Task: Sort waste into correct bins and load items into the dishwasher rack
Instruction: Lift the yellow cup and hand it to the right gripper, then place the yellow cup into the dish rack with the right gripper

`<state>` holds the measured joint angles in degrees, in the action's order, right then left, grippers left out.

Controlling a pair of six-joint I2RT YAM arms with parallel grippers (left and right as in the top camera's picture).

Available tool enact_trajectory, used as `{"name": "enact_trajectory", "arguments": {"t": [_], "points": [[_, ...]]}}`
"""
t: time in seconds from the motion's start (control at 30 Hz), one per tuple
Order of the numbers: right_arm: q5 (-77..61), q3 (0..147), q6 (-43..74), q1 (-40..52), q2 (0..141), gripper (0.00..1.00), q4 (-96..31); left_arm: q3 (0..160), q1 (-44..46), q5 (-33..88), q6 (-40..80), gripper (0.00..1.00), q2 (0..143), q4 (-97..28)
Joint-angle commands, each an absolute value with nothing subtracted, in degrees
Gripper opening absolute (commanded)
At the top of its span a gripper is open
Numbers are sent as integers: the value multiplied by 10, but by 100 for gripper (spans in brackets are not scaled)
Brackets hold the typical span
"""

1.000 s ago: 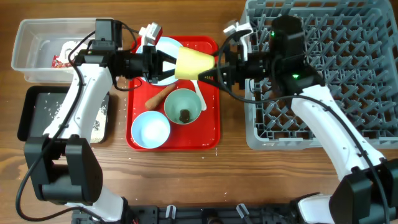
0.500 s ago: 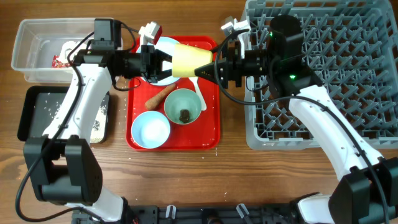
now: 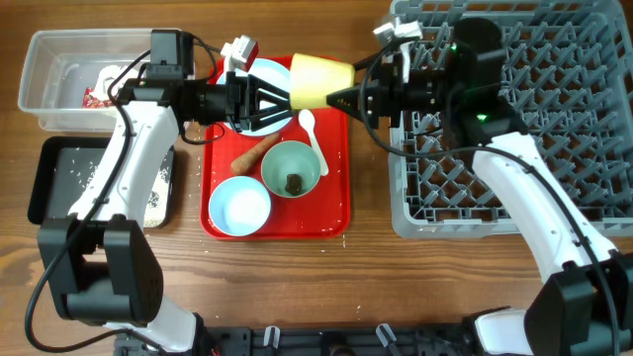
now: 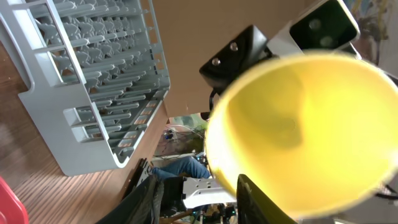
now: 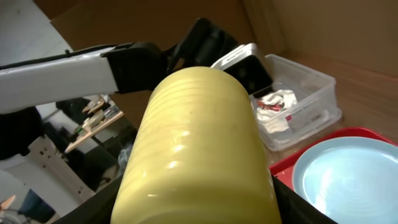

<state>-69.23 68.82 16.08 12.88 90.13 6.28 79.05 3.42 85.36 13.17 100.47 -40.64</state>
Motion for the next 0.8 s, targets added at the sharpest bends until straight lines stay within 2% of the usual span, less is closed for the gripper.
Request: {"name": "enact_trajectory", "arguments": {"t": [0.0,0.07,0.13,0.33,0.47,0.67,0.77], "points": [[-600,697,187,103,904,31,33,799,35,841,128,38,995,-405],[-519,697,188,96,904,37,-20,799,35,807,128,37,995,-410],[-436,698,179,97,903,37,-93,799,35,734,128,37,995,-426],[-300,752,127,98,875,30,-301,799,35,503,128,36,995,-468],[-148,850,85,98,872,28,-525,799,35,426,128,35,995,-470],[-17,884,77,98,872,28,-723,799,35,350,128,35,995,-472],[4,884,94,98,873,29,-795,799,35,325,128,35,995,-477]]}}
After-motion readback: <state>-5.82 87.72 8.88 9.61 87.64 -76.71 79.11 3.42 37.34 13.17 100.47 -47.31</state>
